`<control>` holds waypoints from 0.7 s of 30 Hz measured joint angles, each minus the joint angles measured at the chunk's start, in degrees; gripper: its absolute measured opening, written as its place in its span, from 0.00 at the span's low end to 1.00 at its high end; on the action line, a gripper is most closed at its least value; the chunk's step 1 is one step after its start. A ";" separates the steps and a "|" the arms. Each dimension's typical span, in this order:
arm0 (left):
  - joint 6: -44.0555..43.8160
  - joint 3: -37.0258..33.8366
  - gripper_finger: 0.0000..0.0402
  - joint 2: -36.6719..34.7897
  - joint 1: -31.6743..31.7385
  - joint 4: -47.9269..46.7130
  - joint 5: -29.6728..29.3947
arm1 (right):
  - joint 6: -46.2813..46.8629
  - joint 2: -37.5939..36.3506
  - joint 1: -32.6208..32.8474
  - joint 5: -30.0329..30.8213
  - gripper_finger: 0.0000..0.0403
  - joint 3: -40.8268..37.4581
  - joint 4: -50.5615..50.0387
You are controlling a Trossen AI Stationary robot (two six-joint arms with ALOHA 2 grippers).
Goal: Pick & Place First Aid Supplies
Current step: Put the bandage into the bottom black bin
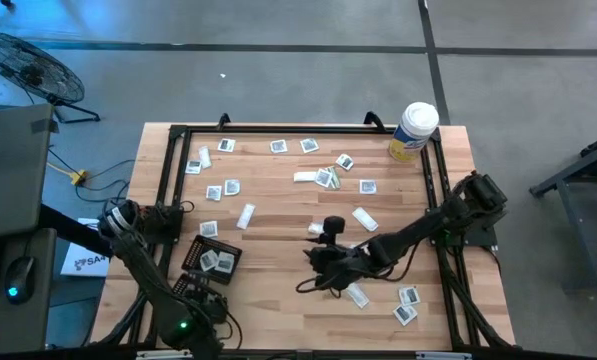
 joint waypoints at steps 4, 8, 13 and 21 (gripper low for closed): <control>5.82 6.28 0.11 -0.08 -0.09 -0.41 -15.35 | 12.55 -3.19 -0.11 -9.01 0.35 0.00 -10.58; 20.80 6.94 0.07 -0.74 1.09 9.55 -23.46 | 20.94 -4.30 0.36 -12.57 0.35 0.00 -16.67; 35.00 2.66 0.01 -0.78 4.53 25.94 -25.29 | 25.01 -2.05 -0.53 -9.40 0.35 -4.58 -8.81; 39.45 -11.24 0.00 -1.78 9.89 41.78 -20.74 | 31.43 3.82 -6.67 -5.64 0.33 -10.54 8.76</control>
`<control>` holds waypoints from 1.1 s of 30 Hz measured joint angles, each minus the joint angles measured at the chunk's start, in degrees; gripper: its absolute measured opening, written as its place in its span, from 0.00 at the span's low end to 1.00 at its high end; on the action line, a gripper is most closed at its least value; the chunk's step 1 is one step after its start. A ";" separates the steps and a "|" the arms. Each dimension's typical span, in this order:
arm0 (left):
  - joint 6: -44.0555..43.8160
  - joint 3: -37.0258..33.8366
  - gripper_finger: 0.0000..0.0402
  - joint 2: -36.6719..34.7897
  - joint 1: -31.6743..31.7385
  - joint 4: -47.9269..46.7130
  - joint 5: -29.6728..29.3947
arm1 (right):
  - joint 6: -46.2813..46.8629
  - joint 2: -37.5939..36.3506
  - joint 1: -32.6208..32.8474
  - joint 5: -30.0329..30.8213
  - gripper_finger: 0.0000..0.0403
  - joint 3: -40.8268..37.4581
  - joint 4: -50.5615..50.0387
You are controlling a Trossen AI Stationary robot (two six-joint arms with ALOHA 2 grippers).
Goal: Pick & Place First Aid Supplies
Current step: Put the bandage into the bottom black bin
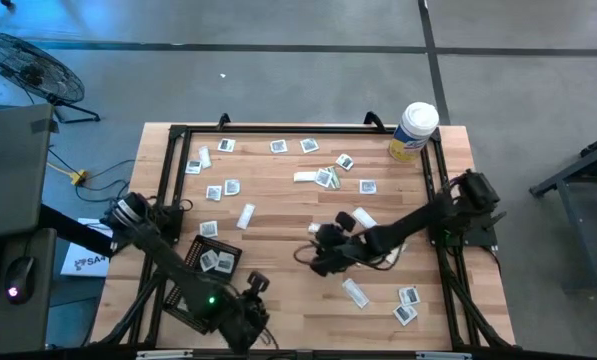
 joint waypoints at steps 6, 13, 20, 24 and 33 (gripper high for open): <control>6.77 -6.81 0.00 -4.91 1.79 13.86 0.35 | 3.89 8.25 -3.10 1.66 0.28 10.49 -8.59; 6.57 -7.96 0.00 -5.91 2.42 16.04 3.23 | 17.98 11.42 -4.08 2.47 0.27 18.08 -25.17; 6.48 -7.96 0.00 -5.91 2.35 16.63 3.72 | 23.25 12.52 -4.94 -0.77 0.27 17.45 -21.55; 6.69 -7.96 0.00 -5.91 2.42 17.06 3.72 | 22.98 14.49 -5.60 -0.38 0.27 17.73 -21.06; 6.69 -7.96 0.00 -5.91 2.42 17.10 3.72 | 21.25 15.24 -7.16 -1.14 0.27 17.93 -22.10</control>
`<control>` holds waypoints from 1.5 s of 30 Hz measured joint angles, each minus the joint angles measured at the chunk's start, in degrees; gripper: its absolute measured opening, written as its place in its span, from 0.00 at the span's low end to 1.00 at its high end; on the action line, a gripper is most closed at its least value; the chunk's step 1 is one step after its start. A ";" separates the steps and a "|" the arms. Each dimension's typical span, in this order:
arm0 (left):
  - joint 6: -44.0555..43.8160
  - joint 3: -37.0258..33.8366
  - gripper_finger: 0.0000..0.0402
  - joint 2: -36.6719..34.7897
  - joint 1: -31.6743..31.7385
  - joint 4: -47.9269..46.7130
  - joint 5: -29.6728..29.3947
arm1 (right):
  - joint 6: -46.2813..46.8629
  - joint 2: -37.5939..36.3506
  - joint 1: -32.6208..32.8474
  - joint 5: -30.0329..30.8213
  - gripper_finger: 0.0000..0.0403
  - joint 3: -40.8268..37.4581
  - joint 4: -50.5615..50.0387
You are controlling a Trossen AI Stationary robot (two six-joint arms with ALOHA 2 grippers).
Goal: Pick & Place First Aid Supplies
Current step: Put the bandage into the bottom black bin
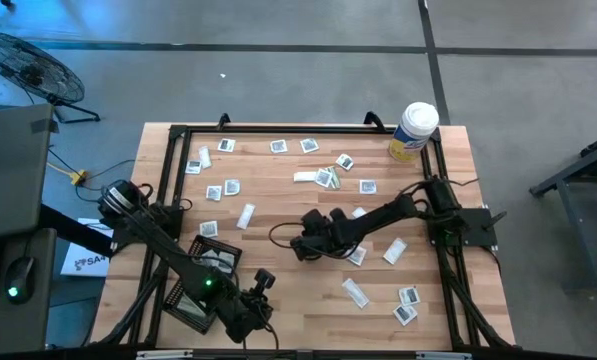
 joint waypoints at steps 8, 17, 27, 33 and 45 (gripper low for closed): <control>-0.11 0.02 0.00 0.00 -0.02 0.00 0.04 | -6.30 -0.02 0.02 -3.16 0.27 -0.07 0.65; -0.55 0.02 0.00 0.00 -0.02 -1.43 0.11 | -22.49 -0.17 0.82 -13.19 0.27 0.02 8.84; -5.16 0.02 0.00 0.00 -0.02 -6.05 0.03 | -29.41 -3.56 6.55 -9.65 0.27 0.02 11.07; -6.08 0.02 0.00 0.00 -0.02 -5.87 -0.26 | -28.22 -3.56 9.36 -4.18 0.27 -1.08 12.13; -6.23 0.04 0.00 0.00 -0.02 -6.08 -0.28 | -17.66 -1.73 4.71 -2.17 0.27 -5.99 14.18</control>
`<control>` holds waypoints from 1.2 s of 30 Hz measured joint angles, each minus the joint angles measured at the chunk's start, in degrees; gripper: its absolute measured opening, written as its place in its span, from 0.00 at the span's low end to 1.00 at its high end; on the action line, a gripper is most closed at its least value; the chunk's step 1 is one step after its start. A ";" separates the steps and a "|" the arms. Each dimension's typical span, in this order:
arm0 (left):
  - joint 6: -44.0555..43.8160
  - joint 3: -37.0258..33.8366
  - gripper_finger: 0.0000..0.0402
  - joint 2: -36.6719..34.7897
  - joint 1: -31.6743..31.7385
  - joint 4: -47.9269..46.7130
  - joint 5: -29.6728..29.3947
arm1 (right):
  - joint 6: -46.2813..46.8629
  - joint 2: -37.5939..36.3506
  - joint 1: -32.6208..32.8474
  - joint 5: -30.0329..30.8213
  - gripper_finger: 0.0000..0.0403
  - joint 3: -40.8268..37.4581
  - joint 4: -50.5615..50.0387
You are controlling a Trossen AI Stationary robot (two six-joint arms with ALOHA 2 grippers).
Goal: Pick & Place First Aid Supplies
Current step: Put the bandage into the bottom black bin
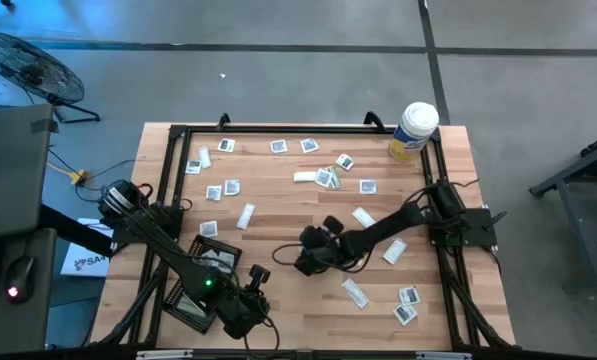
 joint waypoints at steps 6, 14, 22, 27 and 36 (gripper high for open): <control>0.00 0.00 0.00 0.02 0.00 0.27 -0.09 | -18.52 0.34 -2.66 -8.68 0.27 -1.40 9.08; -0.32 0.00 0.00 0.03 0.00 -0.95 -0.07 | -34.35 -1.33 -3.48 -12.69 0.27 -0.52 15.57; -1.36 0.00 0.00 0.04 0.00 -1.85 -0.15 | -29.89 -1.98 2.51 -1.35 0.27 -0.37 16.34; -1.36 0.00 0.00 0.04 0.00 -1.68 -0.13 | -27.78 0.95 4.73 2.08 0.27 -0.52 18.44; -1.38 0.00 0.00 0.04 0.00 -1.64 -0.13 | -27.29 4.33 4.99 0.62 0.27 -0.50 21.59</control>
